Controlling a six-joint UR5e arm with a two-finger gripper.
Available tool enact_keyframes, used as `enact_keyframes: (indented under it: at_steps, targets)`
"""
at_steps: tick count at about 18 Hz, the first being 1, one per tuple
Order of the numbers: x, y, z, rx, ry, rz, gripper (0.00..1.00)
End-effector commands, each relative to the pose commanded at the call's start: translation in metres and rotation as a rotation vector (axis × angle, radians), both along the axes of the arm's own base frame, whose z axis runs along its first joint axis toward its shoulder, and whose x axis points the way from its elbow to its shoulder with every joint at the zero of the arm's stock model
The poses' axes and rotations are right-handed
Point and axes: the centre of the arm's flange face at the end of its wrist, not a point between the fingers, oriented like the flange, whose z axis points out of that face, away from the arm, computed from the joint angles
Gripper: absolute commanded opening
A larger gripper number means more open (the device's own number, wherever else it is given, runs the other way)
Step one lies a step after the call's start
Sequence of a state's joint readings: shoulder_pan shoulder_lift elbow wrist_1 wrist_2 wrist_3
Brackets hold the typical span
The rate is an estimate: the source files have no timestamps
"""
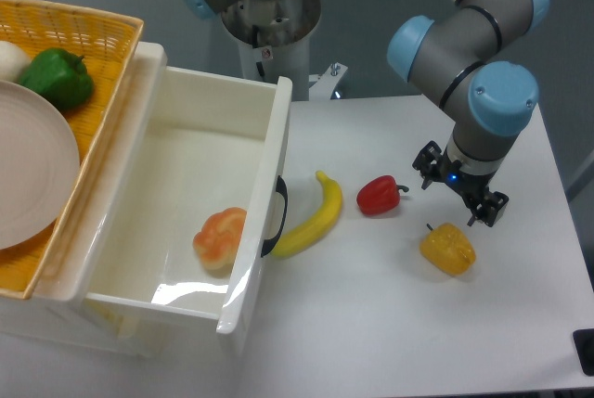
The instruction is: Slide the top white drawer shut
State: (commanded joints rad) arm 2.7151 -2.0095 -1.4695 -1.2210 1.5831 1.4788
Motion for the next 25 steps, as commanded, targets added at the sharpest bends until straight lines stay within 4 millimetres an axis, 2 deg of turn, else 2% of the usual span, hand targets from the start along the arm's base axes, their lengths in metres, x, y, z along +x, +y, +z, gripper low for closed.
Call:
enact_keyframes:
  at_steps: [4, 6, 9, 12, 17, 20, 23, 25]
  targets:
    - [0.001, 0.000, 0.002, 0.004, 0.002, 0.001, 1.00]
    - [0.007, -0.003, -0.002, 0.017, -0.001, 0.013, 1.00]
    - [0.019, -0.035, 0.007, 0.117, 0.008, 0.063, 1.00]
    - [0.021, -0.044, 0.011, 0.125, 0.003, 0.092, 1.00]
    - [0.027, -0.034, 0.010, 0.145, -0.023, 0.306, 1.00]
    - [0.034, -0.022, 0.007, 0.144, -0.033, 0.361, 0.99]
    - [0.040, -0.016, 0.009, 0.178, -0.070, 0.470, 0.64]
    - [0.051, 0.001, 0.009, 0.192, -0.096, 0.548, 0.39]
